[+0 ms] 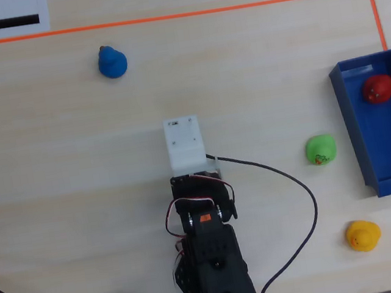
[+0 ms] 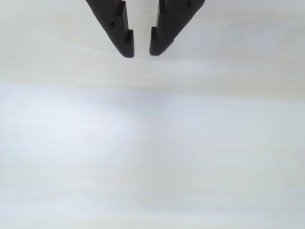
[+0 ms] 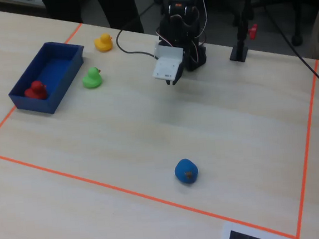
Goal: Grasp red duck and put it into box.
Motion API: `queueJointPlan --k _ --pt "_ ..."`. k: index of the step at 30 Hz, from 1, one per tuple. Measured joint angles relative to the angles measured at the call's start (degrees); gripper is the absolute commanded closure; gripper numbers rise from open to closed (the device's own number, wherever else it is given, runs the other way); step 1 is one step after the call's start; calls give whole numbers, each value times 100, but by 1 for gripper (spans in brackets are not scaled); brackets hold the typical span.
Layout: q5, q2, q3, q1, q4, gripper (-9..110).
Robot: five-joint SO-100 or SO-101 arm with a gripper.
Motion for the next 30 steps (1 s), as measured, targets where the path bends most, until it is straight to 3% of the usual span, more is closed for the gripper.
queueJointPlan --k 9,30 --pt "-272 984 1187 9 0 101" --pt "-272 1617 1354 9 712 100"
